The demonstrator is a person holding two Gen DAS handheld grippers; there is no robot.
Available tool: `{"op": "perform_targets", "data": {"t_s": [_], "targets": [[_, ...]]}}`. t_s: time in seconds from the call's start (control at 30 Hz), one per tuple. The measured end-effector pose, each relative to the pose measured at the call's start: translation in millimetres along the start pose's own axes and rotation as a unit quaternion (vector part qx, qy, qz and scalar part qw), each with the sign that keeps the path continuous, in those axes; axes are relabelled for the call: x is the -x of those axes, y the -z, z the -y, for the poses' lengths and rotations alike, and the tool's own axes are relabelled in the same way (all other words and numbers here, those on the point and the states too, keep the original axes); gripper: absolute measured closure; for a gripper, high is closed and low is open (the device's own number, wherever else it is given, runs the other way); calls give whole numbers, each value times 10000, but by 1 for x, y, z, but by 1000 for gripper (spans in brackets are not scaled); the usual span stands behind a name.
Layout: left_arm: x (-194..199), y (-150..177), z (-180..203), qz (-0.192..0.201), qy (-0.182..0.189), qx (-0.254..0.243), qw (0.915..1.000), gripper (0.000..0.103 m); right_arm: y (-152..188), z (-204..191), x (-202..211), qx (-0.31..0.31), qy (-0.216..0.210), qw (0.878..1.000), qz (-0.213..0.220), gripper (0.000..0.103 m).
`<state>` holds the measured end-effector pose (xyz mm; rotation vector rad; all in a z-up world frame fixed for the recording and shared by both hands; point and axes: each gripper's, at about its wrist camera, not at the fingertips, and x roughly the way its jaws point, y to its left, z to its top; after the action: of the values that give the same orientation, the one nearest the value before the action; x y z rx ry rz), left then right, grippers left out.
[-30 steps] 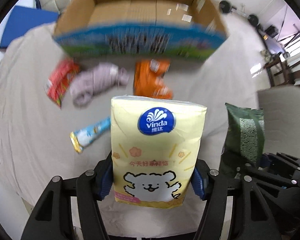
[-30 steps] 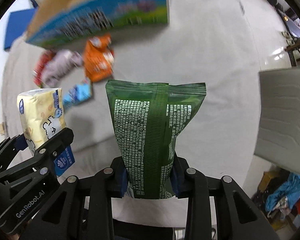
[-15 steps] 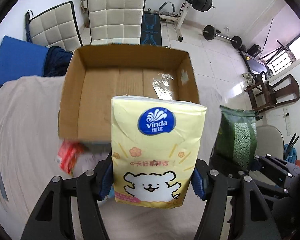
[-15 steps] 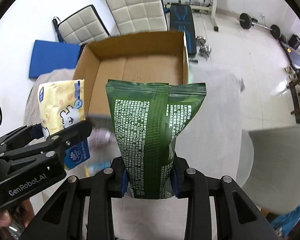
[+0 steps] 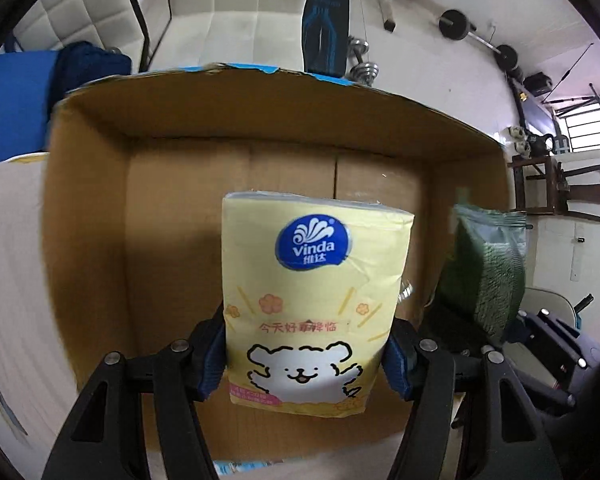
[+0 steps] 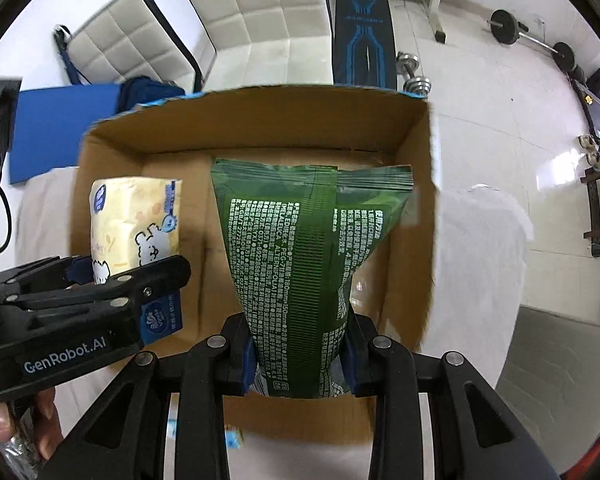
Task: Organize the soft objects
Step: 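Carry the tissue pack with left tool while right tool carries the green bag into the box, then open both tools to release the packs inside the box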
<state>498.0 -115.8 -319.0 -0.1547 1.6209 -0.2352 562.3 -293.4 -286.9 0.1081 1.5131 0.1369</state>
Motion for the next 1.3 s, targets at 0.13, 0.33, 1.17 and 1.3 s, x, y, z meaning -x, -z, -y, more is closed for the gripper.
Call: {"op": "perform_targets", "data": {"t_s": [0.13, 0.33, 1.17, 1.3], "targets": [[-20, -18, 1, -192, -99, -96, 9997, 42, -12, 2, -27, -60, 146, 9997, -206, 68], [-39, -32, 1, -265, -176, -200, 9993, 41, -39, -2, -61, -79, 277, 9989, -369, 68], [25, 23, -13, 364, -597, -262, 9972, 6, -15, -35, -50, -234, 298, 9991, -202, 0], [50, 47, -11, 768, -733, -421, 9935, 6, 15, -43, -23, -302, 324, 9989, 129, 0]]}}
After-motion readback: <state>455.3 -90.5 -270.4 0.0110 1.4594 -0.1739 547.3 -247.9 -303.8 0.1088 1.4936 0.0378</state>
